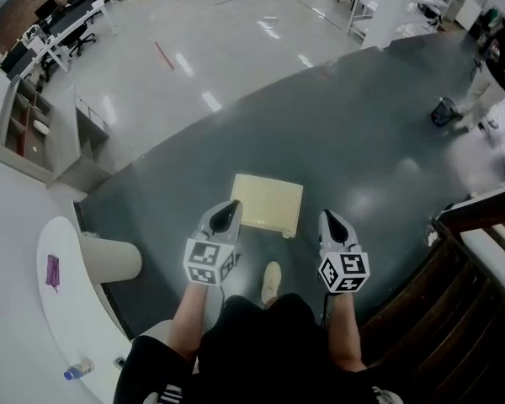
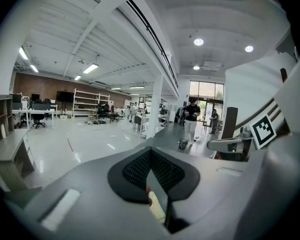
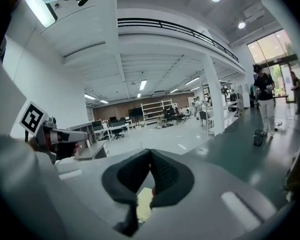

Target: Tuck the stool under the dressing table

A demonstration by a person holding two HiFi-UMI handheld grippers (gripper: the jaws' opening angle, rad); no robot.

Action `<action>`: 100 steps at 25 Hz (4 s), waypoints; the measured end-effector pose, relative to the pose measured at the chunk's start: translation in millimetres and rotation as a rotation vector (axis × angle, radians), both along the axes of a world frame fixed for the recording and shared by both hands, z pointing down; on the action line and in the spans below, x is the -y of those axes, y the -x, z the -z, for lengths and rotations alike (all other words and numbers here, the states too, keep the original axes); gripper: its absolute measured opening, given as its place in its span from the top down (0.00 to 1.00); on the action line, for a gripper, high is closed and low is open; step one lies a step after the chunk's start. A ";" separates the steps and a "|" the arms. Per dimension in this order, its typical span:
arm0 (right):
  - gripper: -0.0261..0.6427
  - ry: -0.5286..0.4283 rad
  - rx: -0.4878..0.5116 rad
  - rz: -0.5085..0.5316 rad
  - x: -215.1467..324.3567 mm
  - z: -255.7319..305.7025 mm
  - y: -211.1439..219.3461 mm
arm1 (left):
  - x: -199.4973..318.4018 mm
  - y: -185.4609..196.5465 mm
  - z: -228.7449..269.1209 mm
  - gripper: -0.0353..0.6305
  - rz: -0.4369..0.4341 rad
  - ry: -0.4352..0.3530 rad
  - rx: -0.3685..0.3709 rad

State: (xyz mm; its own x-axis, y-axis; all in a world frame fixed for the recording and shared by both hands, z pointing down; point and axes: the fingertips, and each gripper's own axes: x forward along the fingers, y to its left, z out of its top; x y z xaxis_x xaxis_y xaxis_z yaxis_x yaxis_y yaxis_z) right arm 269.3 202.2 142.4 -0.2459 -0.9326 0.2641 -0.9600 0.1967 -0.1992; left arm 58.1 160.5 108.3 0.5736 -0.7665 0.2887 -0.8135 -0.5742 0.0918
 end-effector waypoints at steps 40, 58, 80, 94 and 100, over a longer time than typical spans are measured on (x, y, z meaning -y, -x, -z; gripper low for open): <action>0.96 0.383 0.040 -0.062 190.3 -405.2 9.7 | 205.2 41.1 -415.4 0.94 -0.004 0.361 0.086; 0.95 0.457 0.082 -0.072 188.3 -544.6 2.2 | 212.9 55.4 -552.3 0.94 0.000 0.416 0.149; 0.40 0.497 0.376 -0.096 196.4 -605.9 -4.7 | 227.7 80.7 -624.9 0.19 0.062 0.589 -0.021; 0.40 0.488 0.492 -0.029 201.0 -613.7 0.6 | 227.8 66.8 -639.0 0.20 -0.010 0.618 -0.066; 0.40 0.490 0.536 -0.020 201.7 -617.1 1.3 | 229.1 66.3 -640.3 0.20 -0.002 0.601 -0.071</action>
